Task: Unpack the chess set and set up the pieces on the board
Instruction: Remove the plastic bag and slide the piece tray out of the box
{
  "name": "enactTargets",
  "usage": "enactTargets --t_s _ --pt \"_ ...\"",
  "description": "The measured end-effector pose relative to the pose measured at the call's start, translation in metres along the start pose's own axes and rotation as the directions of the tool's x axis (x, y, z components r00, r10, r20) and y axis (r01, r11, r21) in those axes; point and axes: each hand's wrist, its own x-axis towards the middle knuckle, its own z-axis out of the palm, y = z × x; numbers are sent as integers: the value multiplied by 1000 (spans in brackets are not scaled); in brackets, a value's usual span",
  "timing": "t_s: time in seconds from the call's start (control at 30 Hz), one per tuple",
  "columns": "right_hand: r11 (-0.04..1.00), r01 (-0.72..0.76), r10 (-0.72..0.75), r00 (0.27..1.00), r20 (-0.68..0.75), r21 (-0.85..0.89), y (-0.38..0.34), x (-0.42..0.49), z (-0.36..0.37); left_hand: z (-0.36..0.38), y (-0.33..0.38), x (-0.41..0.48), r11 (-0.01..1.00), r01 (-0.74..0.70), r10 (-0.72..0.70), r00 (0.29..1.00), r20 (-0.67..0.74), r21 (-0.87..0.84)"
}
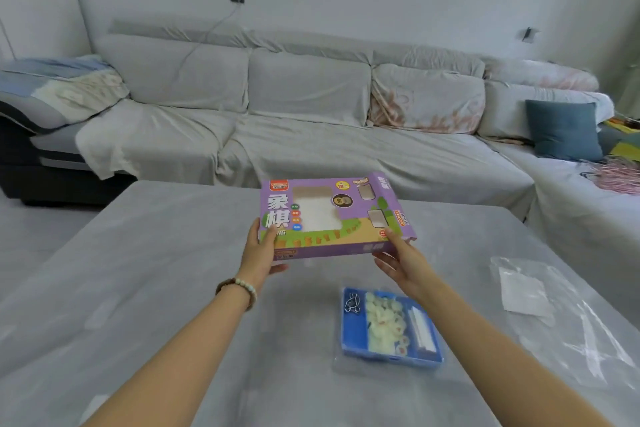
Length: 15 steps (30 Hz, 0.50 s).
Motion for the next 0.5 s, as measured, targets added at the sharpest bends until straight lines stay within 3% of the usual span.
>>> enactTargets --t_s 0.27,0.5 --pt "995 85 -94 976 -197 -56 -65 91 -134 161 -49 63 989 127 -140 971 196 77" --pt "965 161 -226 910 -347 -208 -95 185 -237 284 -104 121 942 -110 8 952 307 316"
